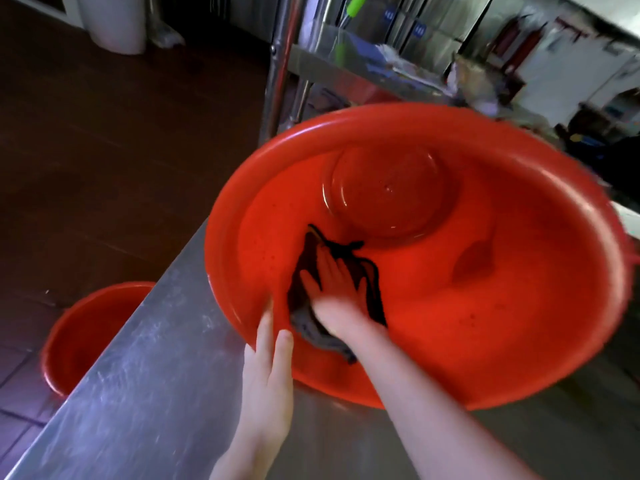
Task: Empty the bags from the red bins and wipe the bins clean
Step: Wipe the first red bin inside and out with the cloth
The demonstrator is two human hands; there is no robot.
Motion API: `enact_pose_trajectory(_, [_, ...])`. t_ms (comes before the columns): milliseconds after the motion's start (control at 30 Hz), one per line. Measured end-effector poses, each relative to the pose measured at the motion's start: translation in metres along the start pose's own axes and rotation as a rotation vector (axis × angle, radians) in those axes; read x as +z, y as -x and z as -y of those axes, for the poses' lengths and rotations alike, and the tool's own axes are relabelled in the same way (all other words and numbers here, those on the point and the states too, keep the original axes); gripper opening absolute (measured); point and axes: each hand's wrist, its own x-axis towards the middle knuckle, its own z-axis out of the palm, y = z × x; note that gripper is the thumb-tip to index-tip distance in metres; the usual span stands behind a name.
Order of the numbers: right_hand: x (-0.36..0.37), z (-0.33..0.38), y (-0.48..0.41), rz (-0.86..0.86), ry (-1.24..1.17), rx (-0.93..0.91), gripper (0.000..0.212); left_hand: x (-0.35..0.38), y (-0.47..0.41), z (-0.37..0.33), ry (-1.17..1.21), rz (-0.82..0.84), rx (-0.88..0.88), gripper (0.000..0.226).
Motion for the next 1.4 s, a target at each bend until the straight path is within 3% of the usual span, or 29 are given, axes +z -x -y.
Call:
enact_pose_trajectory(133, [-0.009,0.005,0.081,0.157,0.052,-0.317,0.072,-0.017,-0.016,-0.043,-0.068,-0.034,0.017,0.045])
enact_pose_trajectory(200, [-0.027,-0.001,0.102,0.232,0.117,-0.365,0.071,-0.031,-0.026,-0.066,-0.221,-0.015,0.061,0.048])
enact_pose_trajectory(367, [-0.085,-0.04,0.138,0.341,0.469,-0.133,0.062,-0.049,-0.034,-0.132,-0.59,0.053,0.231,0.039])
enact_pose_trajectory(567, [-0.139,-0.055,0.118,0.235,0.692,0.181,0.067,-0.022,-0.048,-0.195,-0.852,0.107,0.261,0.062])
enact_pose_trajectory(633, [-0.137,-0.05,0.108,0.267,0.568,0.19,0.067,-0.01,-0.054,-0.208,-0.955,0.088,0.287,0.07])
enact_pose_trajectory(733, [-0.109,-0.022,0.095,0.325,0.134,0.127,0.064,0.008,-0.062,-0.22,-1.059,0.084,0.374,0.077])
enact_pose_trajectory(867, [-0.103,0.013,0.072,0.192,-0.373,-0.08,0.061,0.016,-0.081,-0.23,-1.143,0.079,0.409,0.079])
enact_pose_trajectory(1000, [-0.131,0.001,0.063,0.287,-0.443,-0.225,0.055,0.014,-0.099,-0.238,-1.137,0.062,0.294,0.084])
enact_pose_trajectory(1200, [-0.149,-0.002,0.041,0.177,-0.596,-0.241,0.04,0.02,-0.117,-0.248,-1.117,0.039,0.293,0.083])
enact_pose_trajectory(1400, [-0.186,-0.011,-0.006,-0.275,-0.749,0.035,0.041,0.024,-0.124,-0.261,-1.17,0.009,0.434,0.082])
